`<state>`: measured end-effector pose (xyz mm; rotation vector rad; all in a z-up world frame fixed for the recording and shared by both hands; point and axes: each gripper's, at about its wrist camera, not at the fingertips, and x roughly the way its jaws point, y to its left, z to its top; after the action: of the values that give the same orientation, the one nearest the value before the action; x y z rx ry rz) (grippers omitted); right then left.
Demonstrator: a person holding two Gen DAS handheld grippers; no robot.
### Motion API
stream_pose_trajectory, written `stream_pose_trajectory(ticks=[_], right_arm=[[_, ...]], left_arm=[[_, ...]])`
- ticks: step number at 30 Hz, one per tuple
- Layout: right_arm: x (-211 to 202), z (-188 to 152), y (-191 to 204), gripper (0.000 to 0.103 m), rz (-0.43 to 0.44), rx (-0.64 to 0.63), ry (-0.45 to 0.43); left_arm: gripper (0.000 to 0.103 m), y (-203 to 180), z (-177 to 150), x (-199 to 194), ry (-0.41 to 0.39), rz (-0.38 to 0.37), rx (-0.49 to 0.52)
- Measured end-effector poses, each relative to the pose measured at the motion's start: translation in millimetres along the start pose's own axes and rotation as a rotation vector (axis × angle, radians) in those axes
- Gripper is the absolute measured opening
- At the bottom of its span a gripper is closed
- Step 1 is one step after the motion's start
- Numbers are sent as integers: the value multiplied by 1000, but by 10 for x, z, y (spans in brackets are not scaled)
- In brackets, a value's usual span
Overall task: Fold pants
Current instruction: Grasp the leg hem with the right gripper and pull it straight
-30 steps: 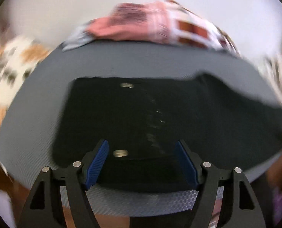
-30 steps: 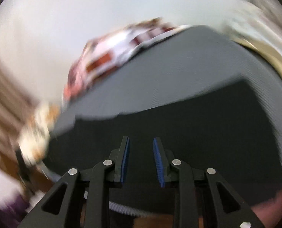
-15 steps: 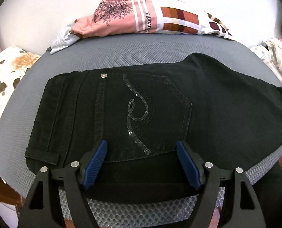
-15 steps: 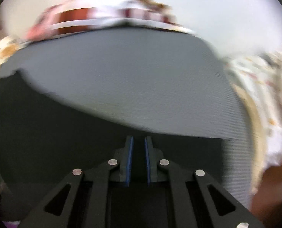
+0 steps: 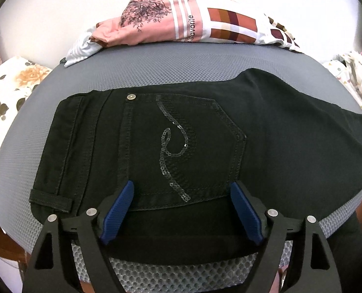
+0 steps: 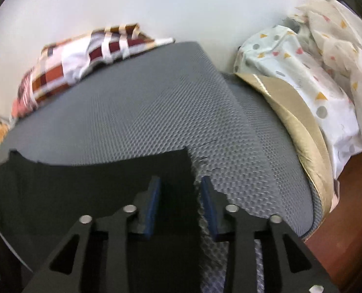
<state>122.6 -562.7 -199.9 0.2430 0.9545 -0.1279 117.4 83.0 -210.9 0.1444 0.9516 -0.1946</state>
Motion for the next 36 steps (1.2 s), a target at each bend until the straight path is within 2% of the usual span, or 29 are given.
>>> stream_pose_trajectory(ticks=[2,3,4,5,6,9,10,11,12,13,14,15,17,18,19,23,25,29,34,35,36], right_arm=[[56,43,171,46,-11,-45,-5],[87,41,271,35,-52,-80,-4],[87,41,345,12,-96,-126,-15],[85,57,385,8,-131,-154,-18],[90,71,407,5,-156,-169,-16],[75,58,425,0,-309,-234,-36],[91,60,361,0,-373,-234,-38],[95,63,162,0,-397,-166,-30],[94,79,-31,0,-352,-78,-14],[30,63,-183,0,-243,-1,-20],[-115,30,-253,0,-149,44,-69],[-251,-6,-283,0,-128,65,-115],[-467,-109,-459,15,-55,170,-139],[-542,-191,-590,36,19,256,-131],[-644,-347,-752,51,113,363,-138],[-852,-948,-1095,52,279,606,-156],[-892,-1272,-1174,53,304,688,-160],[-867,-1680,-1132,53,366,794,-152],[-723,-1903,-865,52,491,860,-84],[-706,-1893,-808,49,503,856,-77],[-699,-1871,-731,33,511,843,-68]], left_arm=[[84,-11,-1,10,1,3,3],[85,-18,-2,17,1,6,8],[85,-24,-4,20,1,9,11],[85,-30,-6,24,-1,12,15],[85,-33,-11,26,-3,13,17],[86,-34,-25,26,-14,13,11],[86,-33,-29,26,-17,13,11],[86,-32,-30,26,-18,11,12],[86,-36,-35,26,-21,10,12],[87,-40,-37,25,-23,10,14],[87,-48,-33,25,-20,11,18],[88,-49,-30,25,-20,11,18],[90,-58,-30,27,-23,7,14],[90,-68,-29,30,-24,9,14],[90,-64,-32,27,-26,11,14],[90,-86,-46,22,-36,17,13],[91,-96,-46,26,-38,21,14],[91,-91,-54,22,-38,18,14],[91,-87,-55,23,-41,19,14],[91,-85,-57,19,-42,19,15],[91,-86,-59,14,-43,20,15]])
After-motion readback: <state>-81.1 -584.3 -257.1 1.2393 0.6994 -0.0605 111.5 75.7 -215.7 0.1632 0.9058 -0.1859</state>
